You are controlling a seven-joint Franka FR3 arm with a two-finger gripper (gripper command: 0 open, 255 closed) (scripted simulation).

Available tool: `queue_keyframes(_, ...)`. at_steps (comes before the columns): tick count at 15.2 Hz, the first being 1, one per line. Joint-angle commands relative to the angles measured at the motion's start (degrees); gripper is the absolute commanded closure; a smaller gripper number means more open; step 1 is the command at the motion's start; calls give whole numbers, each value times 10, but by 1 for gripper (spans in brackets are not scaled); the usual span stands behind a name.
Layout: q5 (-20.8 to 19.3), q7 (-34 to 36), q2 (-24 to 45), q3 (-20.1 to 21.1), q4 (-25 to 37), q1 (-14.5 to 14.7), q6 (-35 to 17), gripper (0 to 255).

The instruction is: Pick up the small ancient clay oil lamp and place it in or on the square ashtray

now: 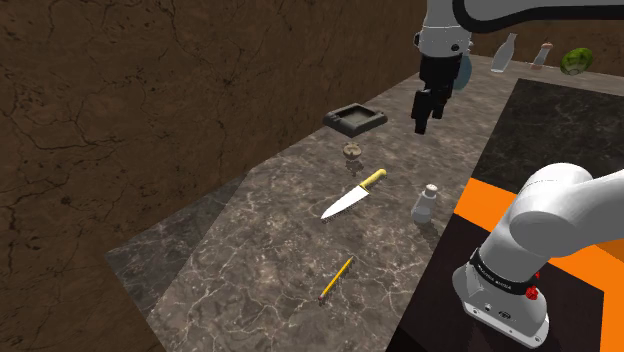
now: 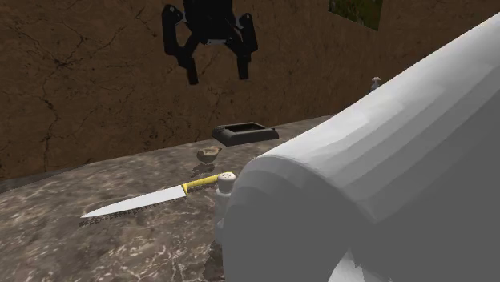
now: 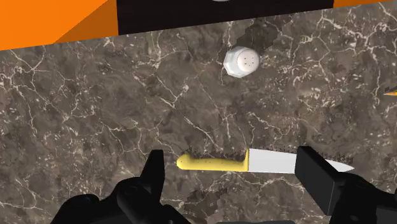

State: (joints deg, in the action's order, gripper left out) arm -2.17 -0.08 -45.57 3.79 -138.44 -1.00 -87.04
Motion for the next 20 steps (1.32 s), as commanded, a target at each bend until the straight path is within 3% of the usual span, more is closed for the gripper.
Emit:
queue_keyframes(1, 0, 0, 0, 0, 0, 0, 0, 0)
queue_keyframes(10, 9, 33, 145, -16, -16, -27, -192, 0)
queue_keyframes(20, 29, 57, 345, -37, 43, -48, -368, 0)
